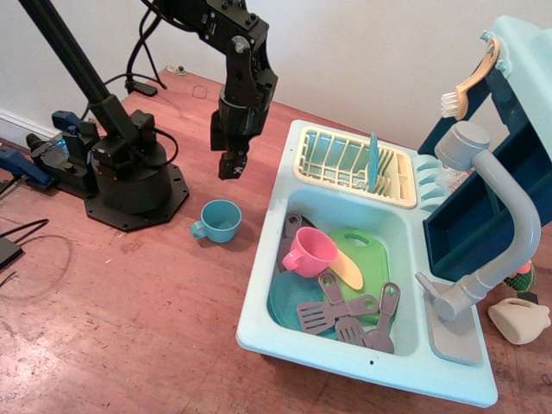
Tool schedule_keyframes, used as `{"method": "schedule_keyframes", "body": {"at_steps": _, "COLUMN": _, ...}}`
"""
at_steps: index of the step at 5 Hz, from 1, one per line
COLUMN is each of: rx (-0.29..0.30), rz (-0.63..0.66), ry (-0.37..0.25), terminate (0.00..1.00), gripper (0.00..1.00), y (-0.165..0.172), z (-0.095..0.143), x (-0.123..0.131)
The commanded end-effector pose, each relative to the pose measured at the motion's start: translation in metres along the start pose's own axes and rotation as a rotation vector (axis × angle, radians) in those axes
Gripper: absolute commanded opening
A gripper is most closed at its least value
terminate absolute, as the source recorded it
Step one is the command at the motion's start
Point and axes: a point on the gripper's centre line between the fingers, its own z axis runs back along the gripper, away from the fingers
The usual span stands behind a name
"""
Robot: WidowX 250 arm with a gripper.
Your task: Put cup from anywhere into sink
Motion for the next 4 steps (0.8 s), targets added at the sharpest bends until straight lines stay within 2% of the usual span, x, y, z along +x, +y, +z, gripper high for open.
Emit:
{"method": "schedule_keyframes", "body": {"at_steps": 1, "rx": 0.000, "rz": 0.000, "ry": 0.000, "terminate": 0.00, "gripper": 1.00, "y": 0.000, "z": 0.000, "x": 0.000}}
{"method": "schedule_keyframes", "body": {"at_steps": 3, "rx": -0.021, "rz": -0.006, "ry": 0.001, "terminate": 0.00, "gripper": 1.00, "y": -0.014, "z": -0.032, "x": 0.002}}
{"method": "schedule_keyframes", "body": {"at_steps": 4, "rx": -0.034, "rz": -0.033, "ry": 0.021, "terminate": 0.00, "gripper": 1.00, "y": -0.023, "z": -0.049, "x": 0.009}}
